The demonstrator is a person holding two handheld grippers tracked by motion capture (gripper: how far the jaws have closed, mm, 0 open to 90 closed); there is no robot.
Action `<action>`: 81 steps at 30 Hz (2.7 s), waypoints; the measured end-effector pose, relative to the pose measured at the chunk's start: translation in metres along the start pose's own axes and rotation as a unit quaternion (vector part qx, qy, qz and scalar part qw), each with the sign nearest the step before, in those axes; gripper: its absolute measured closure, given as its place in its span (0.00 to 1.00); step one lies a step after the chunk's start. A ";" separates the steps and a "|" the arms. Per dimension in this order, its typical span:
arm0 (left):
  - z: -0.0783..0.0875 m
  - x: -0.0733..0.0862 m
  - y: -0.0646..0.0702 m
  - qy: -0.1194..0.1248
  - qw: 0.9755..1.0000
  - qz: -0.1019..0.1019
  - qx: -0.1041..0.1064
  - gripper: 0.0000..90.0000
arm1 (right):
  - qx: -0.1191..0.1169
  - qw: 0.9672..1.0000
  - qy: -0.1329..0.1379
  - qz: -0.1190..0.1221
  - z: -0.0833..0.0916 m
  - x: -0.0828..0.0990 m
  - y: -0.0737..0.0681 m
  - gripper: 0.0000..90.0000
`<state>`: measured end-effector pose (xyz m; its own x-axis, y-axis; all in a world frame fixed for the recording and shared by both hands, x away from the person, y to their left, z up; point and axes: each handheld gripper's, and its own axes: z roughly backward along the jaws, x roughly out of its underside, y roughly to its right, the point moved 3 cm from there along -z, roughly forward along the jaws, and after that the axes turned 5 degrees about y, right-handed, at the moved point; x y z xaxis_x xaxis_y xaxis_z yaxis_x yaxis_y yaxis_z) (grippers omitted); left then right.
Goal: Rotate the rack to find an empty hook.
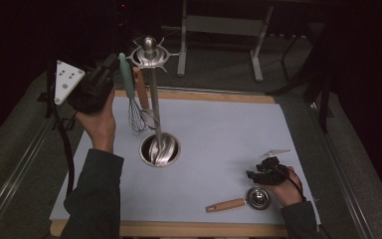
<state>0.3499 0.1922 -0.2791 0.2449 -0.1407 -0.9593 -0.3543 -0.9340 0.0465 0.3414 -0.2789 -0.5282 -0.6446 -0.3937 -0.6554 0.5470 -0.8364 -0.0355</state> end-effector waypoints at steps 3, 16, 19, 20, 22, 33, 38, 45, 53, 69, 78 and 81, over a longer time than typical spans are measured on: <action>0.006 -0.003 0.004 0.007 1.000 0.000 0.009 1.00 | 0.000 1.000 0.000 0.000 0.000 0.000 0.000 0.53; 0.037 -0.015 0.042 0.021 0.997 -0.013 0.076 1.00 | 0.000 1.000 -0.002 0.001 -0.001 0.000 -0.002 0.53; 0.038 -0.016 0.047 0.023 0.996 -0.010 0.085 1.00 | 0.001 1.000 -0.002 0.000 -0.001 0.000 -0.001 0.53; 0.038 -0.016 0.048 0.022 0.996 -0.010 0.088 1.00 | 0.001 1.000 -0.002 0.000 -0.001 0.000 -0.001 0.53; 0.037 -0.016 0.052 0.019 0.995 -0.012 0.093 1.00 | 0.000 1.000 -0.002 0.000 -0.001 0.000 -0.001 0.53; 0.025 -0.013 0.060 0.005 0.995 -0.023 0.094 1.00 | 0.000 1.000 -0.002 0.000 0.000 0.001 -0.001 0.53; 0.022 -0.011 0.059 -0.002 0.996 -0.027 0.088 1.00 | 0.001 1.000 -0.003 -0.001 -0.001 0.001 0.000 0.53; 0.022 -0.011 0.059 -0.003 0.996 -0.037 0.083 1.00 | 0.000 1.000 -0.003 0.000 -0.001 0.001 -0.001 0.53; 0.021 -0.011 0.053 -0.003 0.997 -0.033 0.075 1.00 | 0.001 1.000 -0.002 -0.001 0.000 0.001 0.000 0.53; 0.020 -0.011 0.043 -0.005 0.998 -0.028 0.061 1.00 | 0.000 1.000 -0.005 -0.002 -0.001 0.002 0.000 0.53; 0.023 -0.009 0.042 -0.012 0.997 -0.025 0.069 0.99 | 0.001 1.000 -0.005 -0.002 -0.001 0.002 0.001 0.53; 0.026 -0.007 0.040 -0.014 0.997 -0.021 0.074 0.99 | 0.001 1.000 -0.005 -0.002 -0.002 0.002 0.001 0.53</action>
<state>0.3104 0.1647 -0.2776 0.2383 -0.0923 -0.9668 -0.4745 -0.8796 -0.0330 0.3414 -0.2797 -0.5306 -0.6523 -0.3949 -0.6470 0.5440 -0.8383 -0.0367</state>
